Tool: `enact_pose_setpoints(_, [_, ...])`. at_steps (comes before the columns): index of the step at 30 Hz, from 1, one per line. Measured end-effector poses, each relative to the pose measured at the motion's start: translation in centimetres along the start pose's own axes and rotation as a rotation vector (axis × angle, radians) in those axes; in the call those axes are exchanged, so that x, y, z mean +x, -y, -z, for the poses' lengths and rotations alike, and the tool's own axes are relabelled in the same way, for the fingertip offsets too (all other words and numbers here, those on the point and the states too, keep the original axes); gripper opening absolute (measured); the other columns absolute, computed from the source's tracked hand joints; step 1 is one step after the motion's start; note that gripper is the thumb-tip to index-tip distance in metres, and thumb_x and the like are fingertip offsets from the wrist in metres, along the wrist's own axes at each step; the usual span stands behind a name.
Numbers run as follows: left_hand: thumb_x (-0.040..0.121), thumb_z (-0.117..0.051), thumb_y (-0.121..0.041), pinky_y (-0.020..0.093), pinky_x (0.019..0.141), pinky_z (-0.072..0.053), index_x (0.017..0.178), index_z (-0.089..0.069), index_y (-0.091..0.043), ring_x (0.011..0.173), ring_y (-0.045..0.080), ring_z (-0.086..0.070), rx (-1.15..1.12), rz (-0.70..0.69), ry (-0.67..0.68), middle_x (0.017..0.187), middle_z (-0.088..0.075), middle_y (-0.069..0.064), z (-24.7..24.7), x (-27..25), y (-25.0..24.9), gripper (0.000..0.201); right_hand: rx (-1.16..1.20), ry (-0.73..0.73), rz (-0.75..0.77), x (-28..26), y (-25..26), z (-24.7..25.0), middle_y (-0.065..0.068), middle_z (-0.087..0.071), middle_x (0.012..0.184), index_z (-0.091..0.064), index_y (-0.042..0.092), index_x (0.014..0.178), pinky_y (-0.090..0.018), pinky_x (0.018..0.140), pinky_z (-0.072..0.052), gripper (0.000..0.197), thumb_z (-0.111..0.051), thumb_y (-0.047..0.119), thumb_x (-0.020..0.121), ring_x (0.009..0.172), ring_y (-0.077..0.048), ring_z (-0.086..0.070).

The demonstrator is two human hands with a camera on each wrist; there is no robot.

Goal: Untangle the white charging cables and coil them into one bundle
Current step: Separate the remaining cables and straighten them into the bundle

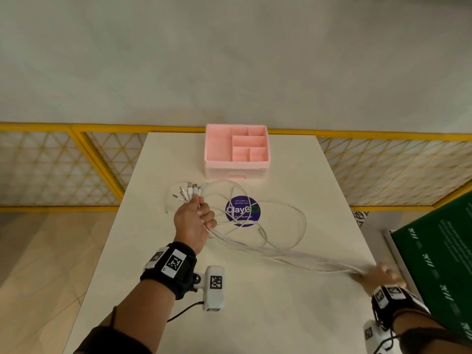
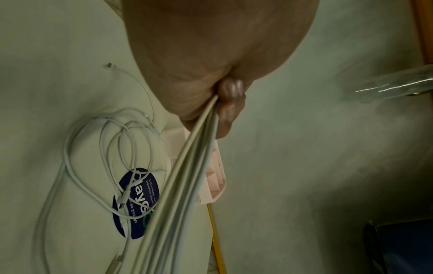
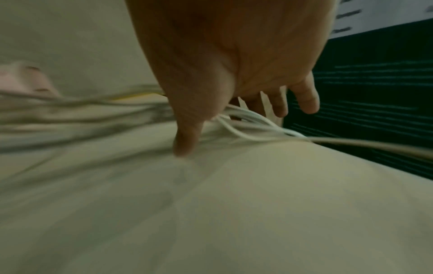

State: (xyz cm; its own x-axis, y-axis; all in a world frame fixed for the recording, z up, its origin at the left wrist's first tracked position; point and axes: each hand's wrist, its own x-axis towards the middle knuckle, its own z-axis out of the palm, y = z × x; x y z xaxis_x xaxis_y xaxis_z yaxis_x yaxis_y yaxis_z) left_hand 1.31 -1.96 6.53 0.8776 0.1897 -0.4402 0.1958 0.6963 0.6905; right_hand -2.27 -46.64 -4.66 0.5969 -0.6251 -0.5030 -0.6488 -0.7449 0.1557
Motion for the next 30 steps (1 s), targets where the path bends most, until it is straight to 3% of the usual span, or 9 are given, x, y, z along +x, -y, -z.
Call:
enact_pose_setpoints(2, [0.109, -0.035, -0.025, 0.021, 0.039, -0.028, 0.077, -0.048, -0.016, 0.038, 0.008, -0.026, -0.003, -0.015, -0.006, 0.050, -0.031, -0.007, 0.1, -0.1, 0.1, 0.036, -0.131, 0.001, 0.162, -2.2, 2.8, 1.5, -0.012, -0.036, 0.149, -0.028, 0.019, 0.148, -0.051, 0.109, -0.036, 0.116, -0.069, 0.081, 0.059, 0.136, -0.037, -0.036])
enact_pose_setpoints(4, [0.109, -0.036, -0.024, 0.021, 0.040, -0.028, 0.077, -0.047, -0.015, 0.039, 0.008, -0.027, -0.011, -0.030, -0.021, 0.050, -0.031, -0.007, -0.1, -0.1, 0.4, 0.035, -0.027, 0.033, 0.455, -5.1, 6.4, 3.0, -0.005, -0.042, 0.144, -0.029, 0.025, 0.147, -0.042, 0.105, -0.040, 0.111, -0.083, 0.066, 0.058, 0.131, -0.029, -0.043])
enact_pose_setpoints(7, [0.108, -0.036, -0.024, 0.023, 0.041, -0.030, 0.077, -0.047, -0.015, 0.040, 0.009, -0.027, -0.020, -0.016, -0.048, 0.050, -0.032, -0.006, -0.5, 0.0, 1.0, 0.034, 0.248, 0.218, 0.955, -12.1, 13.1, 4.2, 0.004, -0.055, 0.129, -0.038, 0.029, 0.143, -0.024, 0.097, -0.040, 0.091, -0.088, 0.044, 0.068, 0.113, -0.013, -0.054])
enact_pose_setpoints(11, [0.106, -0.037, -0.025, 0.029, 0.053, -0.034, 0.076, -0.044, -0.017, 0.045, 0.013, -0.032, -0.074, 0.027, -0.050, 0.054, -0.034, -0.003, -0.9, -0.1, 1.6, 0.032, 0.346, 0.157, 1.236, -19.3, 20.4, 3.0, 0.006, -0.062, 0.093, -0.056, 0.025, 0.115, -0.032, 0.085, -0.046, 0.040, -0.070, 0.049, 0.086, 0.086, -0.013, -0.058])
enact_pose_setpoints(12, [0.105, -0.038, -0.025, 0.030, 0.056, -0.036, 0.076, -0.043, -0.017, 0.048, 0.015, -0.036, -0.094, 0.022, -0.052, 0.057, -0.036, -0.002, -0.7, -0.2, 1.3, 0.031, 0.323, 0.138, 1.243, -20.1, 21.5, 2.4, 0.003, -0.060, 0.082, -0.056, 0.022, 0.099, -0.034, 0.077, -0.045, 0.029, -0.062, 0.050, 0.092, 0.078, -0.016, -0.056])
enact_pose_setpoints(14, [0.103, -0.038, -0.024, 0.032, 0.062, -0.038, 0.074, -0.042, -0.018, 0.056, 0.018, -0.044, -0.122, 0.006, -0.053, 0.062, -0.041, 0.000, 0.1, -0.1, 0.6, 0.030, 0.263, 0.098, 1.239, -20.4, 22.2, 0.7, -0.004, -0.058, 0.076, -0.048, 0.020, 0.081, -0.037, 0.070, -0.042, 0.037, -0.047, 0.053, 0.098, 0.077, -0.025, -0.058])
enact_pose_setpoints(19, [0.098, -0.039, -0.022, 0.031, 0.059, -0.036, 0.071, -0.042, -0.018, 0.050, 0.014, -0.034, -0.132, 0.008, -0.104, 0.059, -0.036, -0.003, 3.2, -0.1, 0.0, 0.028, -0.052, -0.059, 1.132, -16.3, 19.9, -2.3, -0.008, -0.069, 0.103, -0.059, 0.021, 0.100, -0.035, 0.073, -0.043, 0.045, -0.036, 0.060, 0.098, 0.098, -0.031, -0.064])
enact_pose_setpoints(23, [0.090, -0.039, -0.017, 0.022, 0.043, -0.026, 0.066, -0.040, -0.018, 0.039, 0.010, -0.024, -0.090, 0.044, -0.163, 0.050, -0.028, -0.006, 4.5, -0.4, 0.6, 0.025, -0.186, -0.132, 0.949, -11.6, 16.0, -1.7, -0.002, -0.069, 0.107, -0.063, 0.026, 0.101, -0.036, 0.081, -0.050, 0.039, -0.043, 0.059, 0.096, 0.102, -0.027, -0.065])
enact_pose_setpoints(30, [0.090, -0.037, -0.021, 0.020, 0.041, -0.019, 0.063, -0.038, -0.019, 0.038, 0.010, -0.020, 0.010, 0.169, -0.148, 0.049, -0.025, -0.007, 3.6, -0.8, 2.4, 0.027, -0.195, -0.330, 0.693, -8.5, 13.8, 1.9, 0.001, -0.071, 0.097, -0.054, 0.027, 0.088, -0.034, 0.076, -0.039, 0.039, -0.033, 0.059, 0.099, 0.091, -0.023, -0.067])
